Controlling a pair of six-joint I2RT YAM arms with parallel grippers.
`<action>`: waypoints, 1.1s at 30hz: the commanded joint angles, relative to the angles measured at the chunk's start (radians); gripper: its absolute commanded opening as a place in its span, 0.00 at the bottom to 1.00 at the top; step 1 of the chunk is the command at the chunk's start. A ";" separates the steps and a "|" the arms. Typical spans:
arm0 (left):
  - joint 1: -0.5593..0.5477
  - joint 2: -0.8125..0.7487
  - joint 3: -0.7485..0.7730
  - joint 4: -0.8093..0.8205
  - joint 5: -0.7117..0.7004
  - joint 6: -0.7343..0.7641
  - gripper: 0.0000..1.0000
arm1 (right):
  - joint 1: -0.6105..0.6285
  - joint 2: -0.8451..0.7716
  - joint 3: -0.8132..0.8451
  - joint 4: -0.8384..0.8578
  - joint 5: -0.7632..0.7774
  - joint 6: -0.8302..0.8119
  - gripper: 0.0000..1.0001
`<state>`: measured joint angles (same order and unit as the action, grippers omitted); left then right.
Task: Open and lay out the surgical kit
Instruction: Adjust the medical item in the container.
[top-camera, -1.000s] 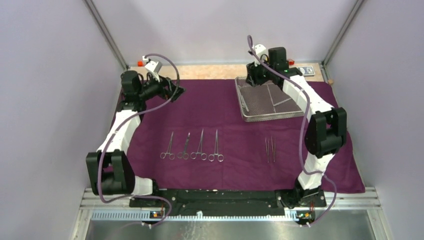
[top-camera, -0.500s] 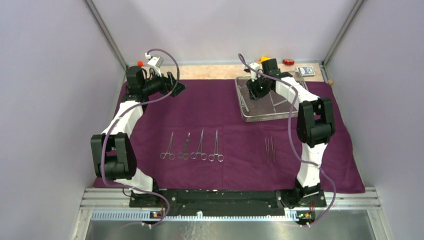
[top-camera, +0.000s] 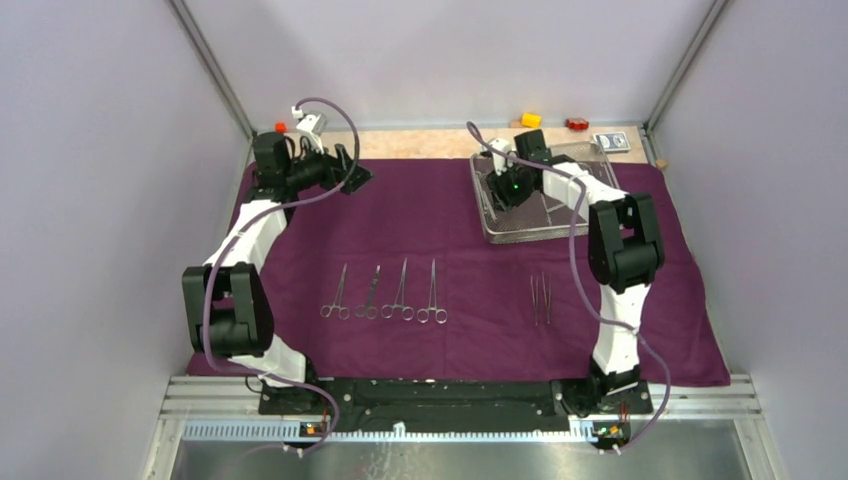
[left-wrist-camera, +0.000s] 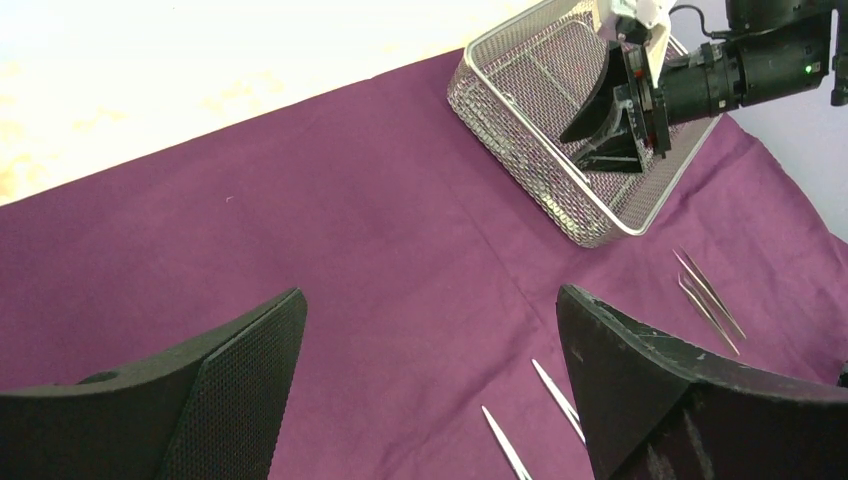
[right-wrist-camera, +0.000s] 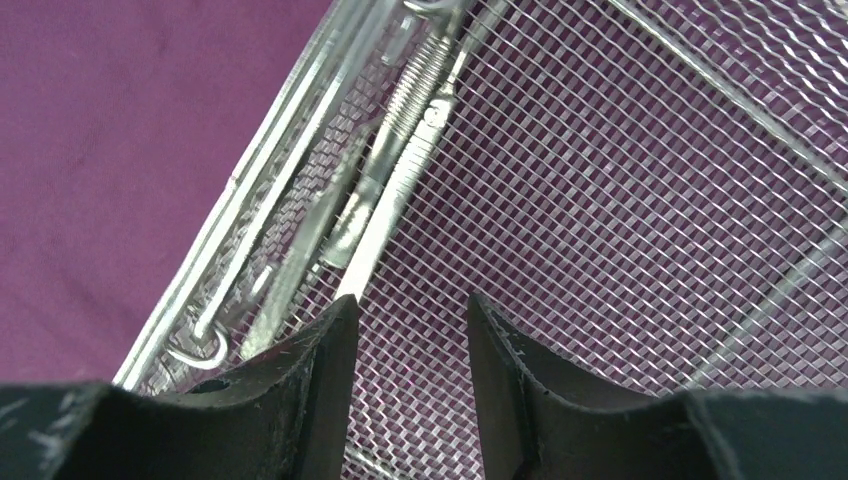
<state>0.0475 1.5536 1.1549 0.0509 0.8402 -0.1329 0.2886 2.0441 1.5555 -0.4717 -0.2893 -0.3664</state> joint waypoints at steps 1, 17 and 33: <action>-0.003 0.024 0.039 0.003 0.010 -0.002 0.99 | 0.038 0.009 -0.028 0.075 0.000 -0.005 0.44; -0.001 0.041 0.035 0.009 0.024 -0.015 0.99 | 0.093 0.050 -0.105 0.188 0.169 -0.035 0.44; -0.001 0.048 0.044 0.015 0.058 -0.028 0.99 | 0.071 0.047 -0.054 0.115 0.219 -0.016 0.10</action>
<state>0.0467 1.6131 1.1603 0.0334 0.8696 -0.1562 0.3847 2.0693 1.4700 -0.3065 -0.1333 -0.3820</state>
